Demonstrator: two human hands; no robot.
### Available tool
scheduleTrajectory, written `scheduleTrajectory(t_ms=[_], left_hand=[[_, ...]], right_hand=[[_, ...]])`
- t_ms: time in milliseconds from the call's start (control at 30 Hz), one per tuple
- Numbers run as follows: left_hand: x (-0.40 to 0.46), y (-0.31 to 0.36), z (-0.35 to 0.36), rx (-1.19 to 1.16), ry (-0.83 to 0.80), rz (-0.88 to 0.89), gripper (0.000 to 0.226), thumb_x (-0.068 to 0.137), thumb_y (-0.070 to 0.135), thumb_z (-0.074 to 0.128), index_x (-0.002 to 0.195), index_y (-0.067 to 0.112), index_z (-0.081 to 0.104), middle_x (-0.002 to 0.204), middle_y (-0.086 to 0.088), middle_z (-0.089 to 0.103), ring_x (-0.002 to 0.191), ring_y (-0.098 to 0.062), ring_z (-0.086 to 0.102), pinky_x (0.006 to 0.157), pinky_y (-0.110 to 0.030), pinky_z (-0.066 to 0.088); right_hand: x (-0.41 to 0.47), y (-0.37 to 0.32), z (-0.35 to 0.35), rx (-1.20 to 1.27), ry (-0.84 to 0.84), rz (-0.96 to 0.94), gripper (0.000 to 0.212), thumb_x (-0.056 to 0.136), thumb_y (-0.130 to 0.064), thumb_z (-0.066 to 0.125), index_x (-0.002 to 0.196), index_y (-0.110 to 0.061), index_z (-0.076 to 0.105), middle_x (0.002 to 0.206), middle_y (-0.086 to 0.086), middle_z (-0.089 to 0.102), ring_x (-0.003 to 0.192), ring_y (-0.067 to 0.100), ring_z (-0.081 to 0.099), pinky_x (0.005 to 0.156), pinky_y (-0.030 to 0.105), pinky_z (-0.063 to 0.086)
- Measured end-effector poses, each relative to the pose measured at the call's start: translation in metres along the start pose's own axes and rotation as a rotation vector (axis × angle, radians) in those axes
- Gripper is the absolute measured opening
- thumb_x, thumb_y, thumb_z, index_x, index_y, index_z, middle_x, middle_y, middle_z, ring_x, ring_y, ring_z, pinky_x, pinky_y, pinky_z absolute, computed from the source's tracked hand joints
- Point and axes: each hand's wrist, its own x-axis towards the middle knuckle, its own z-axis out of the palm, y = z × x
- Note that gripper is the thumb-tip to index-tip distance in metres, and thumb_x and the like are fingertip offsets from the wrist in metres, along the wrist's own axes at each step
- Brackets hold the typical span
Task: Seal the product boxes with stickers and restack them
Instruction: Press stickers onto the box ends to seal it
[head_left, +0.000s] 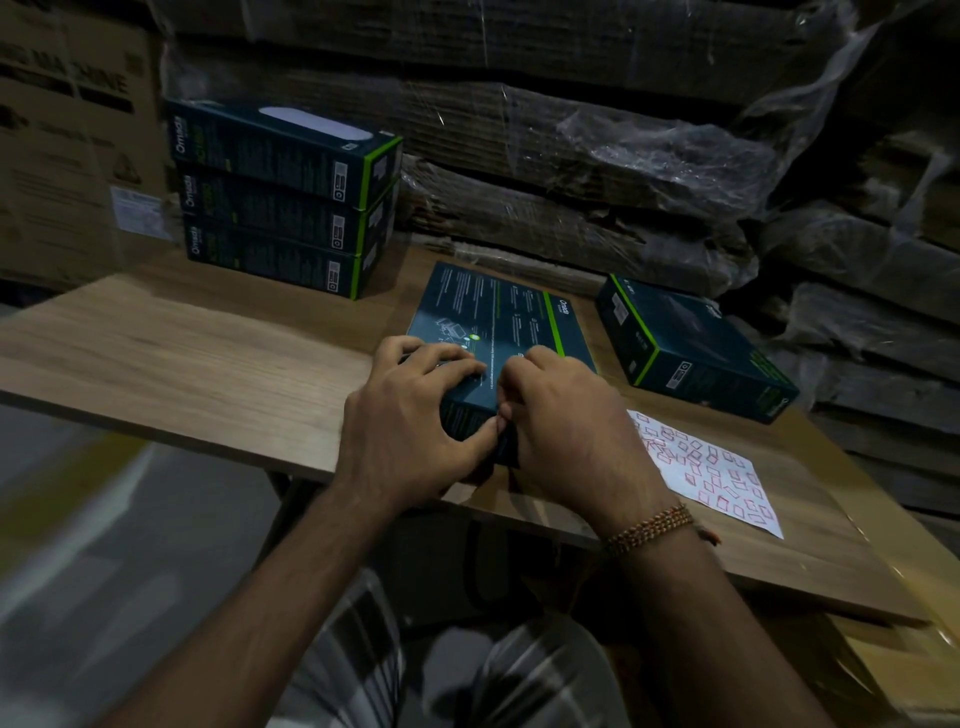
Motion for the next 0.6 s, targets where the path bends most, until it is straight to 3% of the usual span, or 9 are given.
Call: scheduleTrajectory(t_ms=[100, 167, 233, 300, 367, 467, 600], left_hand=[[0.000, 0.000, 0.000, -0.001, 0.005, -0.002, 0.070, 0.082, 0.077, 0.058, 0.135, 0.033, 0.070, 0.135, 0.019, 0.062, 0.133, -0.015, 0.045, 0.074, -0.037, 0.058], [0.000, 0.000, -0.001, -0.004, 0.009, 0.003, 0.069, 0.083, 0.077, 0.058, 0.135, 0.033, 0.070, 0.135, 0.019, 0.063, 0.132, -0.015, 0.045, 0.074, -0.036, 0.058], [0.000, 0.001, -0.001, -0.008, 0.011, 0.007, 0.068, 0.083, 0.076, 0.058, 0.135, 0.033, 0.070, 0.134, 0.019, 0.063, 0.132, -0.014, 0.045, 0.074, -0.035, 0.057], [0.000, 0.000, -0.001, -0.011, 0.011, 0.006, 0.067, 0.082, 0.075, 0.059, 0.134, 0.034, 0.071, 0.133, 0.021, 0.062, 0.132, -0.014, 0.045, 0.073, -0.035, 0.057], [0.001, 0.000, -0.002, -0.013, 0.006, 0.004, 0.067, 0.082, 0.075, 0.060, 0.134, 0.034, 0.071, 0.133, 0.022, 0.062, 0.132, -0.013, 0.044, 0.073, -0.034, 0.056], [0.000, 0.000, -0.002, -0.013, 0.001, 0.003, 0.066, 0.082, 0.076, 0.061, 0.134, 0.036, 0.071, 0.133, 0.023, 0.062, 0.131, -0.012, 0.044, 0.073, -0.032, 0.054], [0.001, 0.000, -0.001, -0.020, 0.010, -0.007, 0.064, 0.082, 0.075, 0.063, 0.132, 0.037, 0.071, 0.131, 0.024, 0.062, 0.130, -0.011, 0.045, 0.073, -0.031, 0.053]], right_hand=[[-0.001, 0.008, 0.008, 0.067, 0.075, 0.003, 0.006, 0.099, -0.033, 0.062, 0.102, -0.032, 0.057, 0.099, -0.015, 0.048, 0.095, 0.011, 0.047, 0.076, 0.033, 0.040], [-0.002, 0.015, 0.015, 0.302, 0.119, 0.074, 0.008, 0.092, -0.029, 0.070, 0.090, -0.031, 0.062, 0.093, -0.014, 0.057, 0.093, 0.012, 0.053, 0.077, 0.035, 0.044], [-0.001, 0.019, 0.019, 0.590, 0.090, 0.192, 0.007, 0.089, -0.027, 0.075, 0.090, -0.030, 0.069, 0.093, -0.010, 0.065, 0.094, 0.013, 0.062, 0.082, 0.039, 0.054], [0.004, 0.022, 0.020, 0.726, 0.004, 0.263, 0.010, 0.085, -0.030, 0.077, 0.094, -0.031, 0.072, 0.094, -0.006, 0.071, 0.094, 0.013, 0.070, 0.088, 0.046, 0.061], [0.010, 0.027, 0.018, 0.808, -0.074, 0.303, 0.016, 0.080, -0.033, 0.078, 0.095, -0.031, 0.073, 0.095, -0.002, 0.074, 0.096, 0.018, 0.074, 0.091, 0.052, 0.062], [0.017, 0.030, 0.014, 0.896, -0.147, 0.369, 0.015, 0.087, -0.016, 0.081, 0.097, -0.024, 0.074, 0.094, 0.003, 0.071, 0.097, 0.024, 0.073, 0.094, 0.053, 0.061], [0.021, 0.027, 0.018, 0.860, -0.083, 0.413, 0.011, 0.092, -0.014, 0.076, 0.090, -0.025, 0.074, 0.096, 0.000, 0.074, 0.100, 0.024, 0.072, 0.091, 0.049, 0.063]])
